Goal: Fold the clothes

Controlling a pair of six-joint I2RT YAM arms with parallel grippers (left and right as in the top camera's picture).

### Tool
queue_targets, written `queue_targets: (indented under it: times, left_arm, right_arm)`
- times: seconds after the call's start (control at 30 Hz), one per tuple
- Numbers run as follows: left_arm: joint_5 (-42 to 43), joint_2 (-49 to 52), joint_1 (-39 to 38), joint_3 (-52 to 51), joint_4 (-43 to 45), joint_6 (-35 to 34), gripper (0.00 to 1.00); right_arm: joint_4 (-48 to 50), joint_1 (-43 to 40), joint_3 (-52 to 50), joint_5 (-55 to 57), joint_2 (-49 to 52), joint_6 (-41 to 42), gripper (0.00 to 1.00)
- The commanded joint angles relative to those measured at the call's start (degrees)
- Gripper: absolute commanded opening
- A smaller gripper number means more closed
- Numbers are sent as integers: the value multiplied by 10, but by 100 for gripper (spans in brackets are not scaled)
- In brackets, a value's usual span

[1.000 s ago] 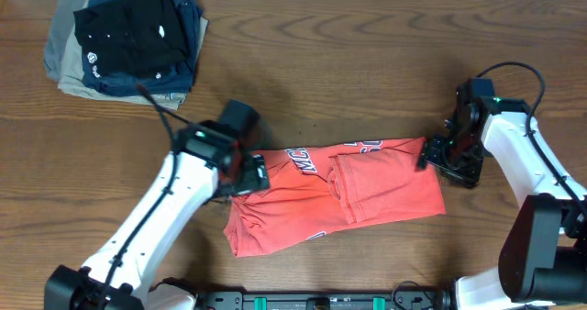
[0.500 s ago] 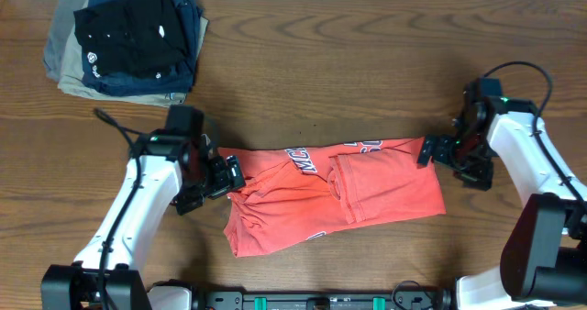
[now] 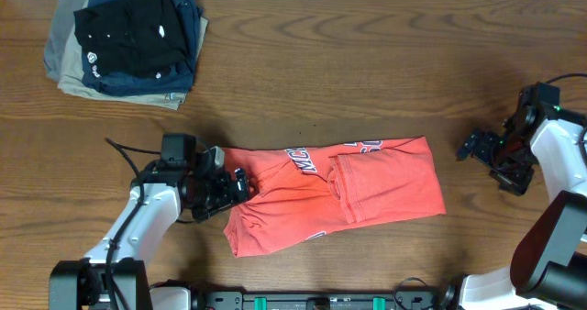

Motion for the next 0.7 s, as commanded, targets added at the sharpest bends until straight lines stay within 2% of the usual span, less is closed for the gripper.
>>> queue_targets:
  times: [0.0,0.07,0.1,0.13,0.2,0.23,0.3,0.37,0.47,0.5,0.67]
  left_arm:
    - [3,23,0,-38,12,0,98]
    - [15,30,-2,-38,19,-1,99]
    - [16,35,-5,-38,23,-5,94]
    - [16,40,-8,-38,27,-9,80]
    - [15,52,-15,-38,37,-28,64]
    - [15,60,-20,-38,45,-40,59]
    - [14,73,-30,-38,56,-51,58]
    - [14,85,-37,-38,64,-53,49]
    - [6,91,-40,-38,66,-56,10]
    - [-1,90,-40,-38,66,-63,6]
    - [-62,83,-39,-19,32,-105,6]
  right_arm:
    - [2,-3,9,0,1,-5,99]
    - [2,-3,9,0,1,-5,99]
    - [2,-3,9,0,1,-5,99]
    - [2,-3,9,0,1,-5,99]
    - [2,-3,9,0,1,-5,99]
    - [2,-3,9,0,1,-5,99]
    - [2,-3,9,0,1,-5,99]
    - [2,-3,9,0,1,-5,99]
    - [2,-3,9,0,1,-5,99]
    - [2,-3,9,0,1,-5,99]
    - [2,-3,9,0,1,-5,99]
